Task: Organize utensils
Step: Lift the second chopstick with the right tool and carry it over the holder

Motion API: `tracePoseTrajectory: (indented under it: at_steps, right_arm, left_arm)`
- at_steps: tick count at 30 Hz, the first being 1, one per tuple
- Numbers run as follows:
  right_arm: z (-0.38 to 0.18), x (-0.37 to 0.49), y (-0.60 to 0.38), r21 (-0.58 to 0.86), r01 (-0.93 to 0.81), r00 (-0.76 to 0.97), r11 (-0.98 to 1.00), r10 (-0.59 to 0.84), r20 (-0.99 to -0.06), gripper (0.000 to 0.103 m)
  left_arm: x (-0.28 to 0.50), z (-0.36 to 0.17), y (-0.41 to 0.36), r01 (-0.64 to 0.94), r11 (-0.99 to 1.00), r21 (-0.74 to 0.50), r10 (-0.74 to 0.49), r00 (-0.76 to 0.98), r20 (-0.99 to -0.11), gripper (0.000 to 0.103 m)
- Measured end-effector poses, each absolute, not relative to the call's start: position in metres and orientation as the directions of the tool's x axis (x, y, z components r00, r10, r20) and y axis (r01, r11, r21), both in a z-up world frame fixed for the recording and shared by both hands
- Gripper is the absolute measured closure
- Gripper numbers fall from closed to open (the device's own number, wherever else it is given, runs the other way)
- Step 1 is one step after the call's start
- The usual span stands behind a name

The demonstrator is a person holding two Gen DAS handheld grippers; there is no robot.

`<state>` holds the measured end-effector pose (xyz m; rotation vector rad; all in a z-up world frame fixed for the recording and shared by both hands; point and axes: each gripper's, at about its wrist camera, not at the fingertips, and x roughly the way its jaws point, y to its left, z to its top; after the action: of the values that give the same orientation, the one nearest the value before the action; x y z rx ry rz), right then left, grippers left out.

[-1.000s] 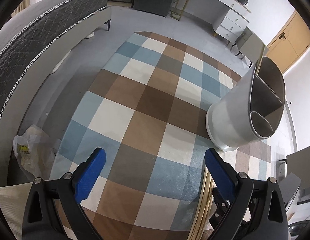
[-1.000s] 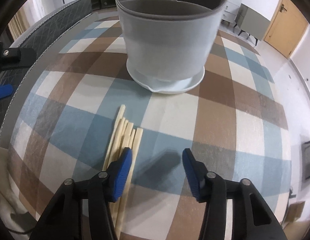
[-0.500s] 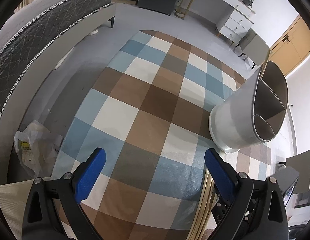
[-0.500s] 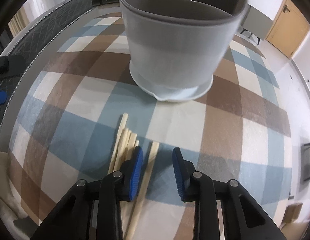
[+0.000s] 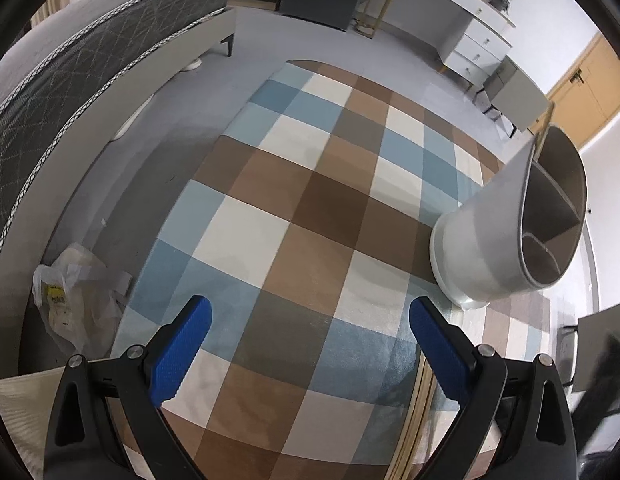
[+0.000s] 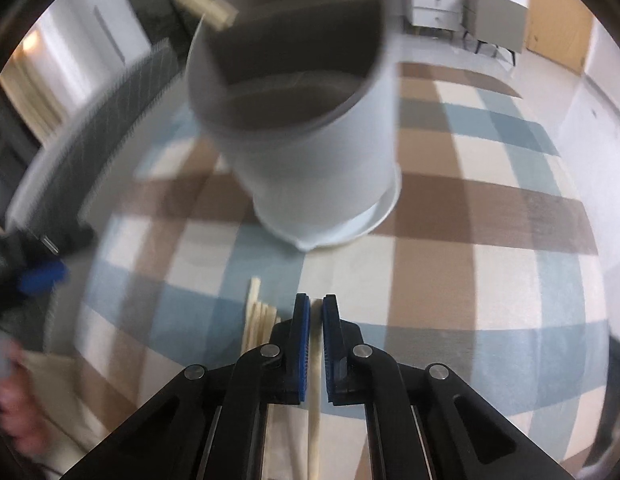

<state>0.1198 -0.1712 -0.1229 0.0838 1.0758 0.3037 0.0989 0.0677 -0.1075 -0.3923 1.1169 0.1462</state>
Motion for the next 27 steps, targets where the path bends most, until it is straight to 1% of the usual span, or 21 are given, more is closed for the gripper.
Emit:
tracePoseTrajectory:
  at_steps: [6,13,14,16,20,24,27]
  right_arm:
    - [-0.094,0.113,-0.224,0.437,-0.101,0.518,0.894,0.423,-0.744,0.098]
    - [-0.095,0.102,-0.254,0.576,-0.041,0.541,0.817,0.502,-0.674,0.098]
    - [-0.094,0.1,-0.259,0.594,-0.038,0.545,0.803,0.515,-0.662,0.097]
    - [-0.094,0.098,-0.264,0.641,-0.039,0.545,0.766,0.554,-0.629,0.098]
    - [-0.09,0.092,-0.265,0.659,-0.057,0.551,0.75,0.574,-0.606,0.098]
    - [-0.087,0.089,-0.267,0.667,-0.068,0.558,0.742,0.583,-0.591,0.098]
    - [-0.087,0.088,-0.272,0.68,-0.061,0.562,0.731,0.588,-0.581,0.098]
  left_arm:
    - [0.102,-0.128,0.049,-0.238,0.947,-0.218,-0.118,0.372,-0.92,0.007]
    - [0.1,-0.138,0.021,-0.179,0.955,-0.235,-0.169,0.322,-0.932,0.007]
    - [0.1,-0.138,0.016,-0.157,0.955,-0.253,-0.196,0.308,-0.931,0.014]
    - [0.101,-0.139,0.007,-0.129,0.956,-0.264,-0.221,0.276,-0.936,0.022]
    - [0.101,-0.135,-0.002,-0.111,0.968,-0.225,-0.186,0.281,-0.941,0.022]
    - [0.107,-0.139,-0.003,-0.142,0.956,-0.258,-0.213,0.274,-0.938,0.022]
    - [0.113,-0.144,-0.014,-0.106,0.954,-0.28,-0.246,0.254,-0.935,0.022]
